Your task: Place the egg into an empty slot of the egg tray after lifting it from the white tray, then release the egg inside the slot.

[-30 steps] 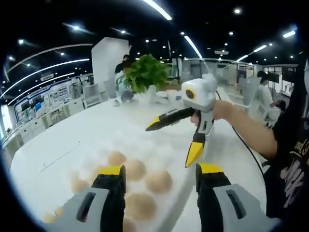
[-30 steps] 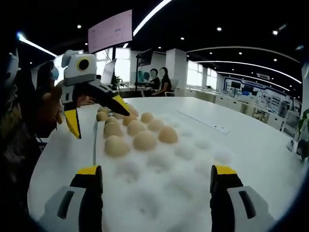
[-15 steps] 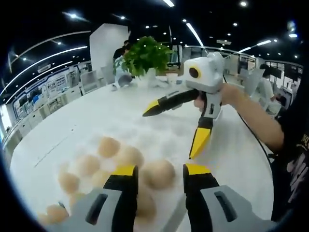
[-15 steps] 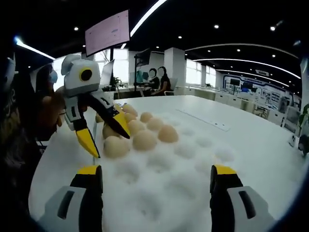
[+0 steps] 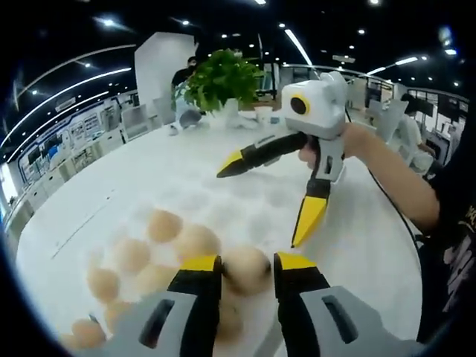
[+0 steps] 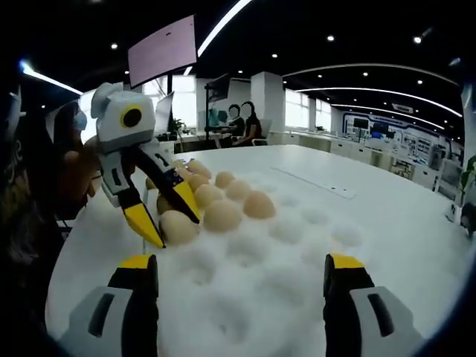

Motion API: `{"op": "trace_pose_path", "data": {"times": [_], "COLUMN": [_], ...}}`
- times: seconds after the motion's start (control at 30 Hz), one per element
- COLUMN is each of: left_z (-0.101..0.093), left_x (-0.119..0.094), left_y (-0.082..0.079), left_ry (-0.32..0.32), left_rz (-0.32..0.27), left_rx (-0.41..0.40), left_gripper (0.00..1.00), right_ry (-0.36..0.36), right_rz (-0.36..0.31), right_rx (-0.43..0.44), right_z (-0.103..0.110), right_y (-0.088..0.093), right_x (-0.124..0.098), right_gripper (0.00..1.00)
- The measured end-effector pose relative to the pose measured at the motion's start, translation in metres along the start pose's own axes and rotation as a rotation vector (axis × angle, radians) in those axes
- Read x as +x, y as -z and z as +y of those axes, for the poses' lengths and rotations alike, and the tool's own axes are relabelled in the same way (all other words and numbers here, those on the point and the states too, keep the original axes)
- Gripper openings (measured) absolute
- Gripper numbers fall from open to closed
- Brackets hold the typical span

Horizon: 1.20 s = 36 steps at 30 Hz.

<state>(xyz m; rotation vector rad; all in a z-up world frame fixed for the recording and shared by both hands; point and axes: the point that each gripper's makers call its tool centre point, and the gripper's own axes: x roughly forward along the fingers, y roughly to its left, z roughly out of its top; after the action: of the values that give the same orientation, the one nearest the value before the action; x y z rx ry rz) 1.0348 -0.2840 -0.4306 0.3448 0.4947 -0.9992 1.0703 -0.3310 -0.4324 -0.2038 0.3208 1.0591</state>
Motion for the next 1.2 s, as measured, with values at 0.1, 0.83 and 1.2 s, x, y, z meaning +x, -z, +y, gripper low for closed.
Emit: {"op": "trace_pose_path", "data": {"times": [0.1,0.83,1.2], "left_z": [-0.001,-0.001,0.005], "left_x": [-0.001,-0.009,-0.018], "left_y": [0.0,-0.013,-0.022], "left_ry": [0.0,-0.006,-0.024], "left_rz": [0.002,-0.031,-0.089], "left_rx": [0.007,0.007,-0.026], "left_gripper": [0.26,0.25,0.25], "right_ry": [0.001,-0.003,0.001], "right_rz": [-0.001,-0.001,0.0], "right_rx": [0.0,0.005,0.005], "right_z": [0.0,0.0,-0.001], "right_y": [0.0,-0.002,-0.002], "right_x": [0.0,0.002,0.003], "right_gripper": [0.96,0.95,0.95]}}
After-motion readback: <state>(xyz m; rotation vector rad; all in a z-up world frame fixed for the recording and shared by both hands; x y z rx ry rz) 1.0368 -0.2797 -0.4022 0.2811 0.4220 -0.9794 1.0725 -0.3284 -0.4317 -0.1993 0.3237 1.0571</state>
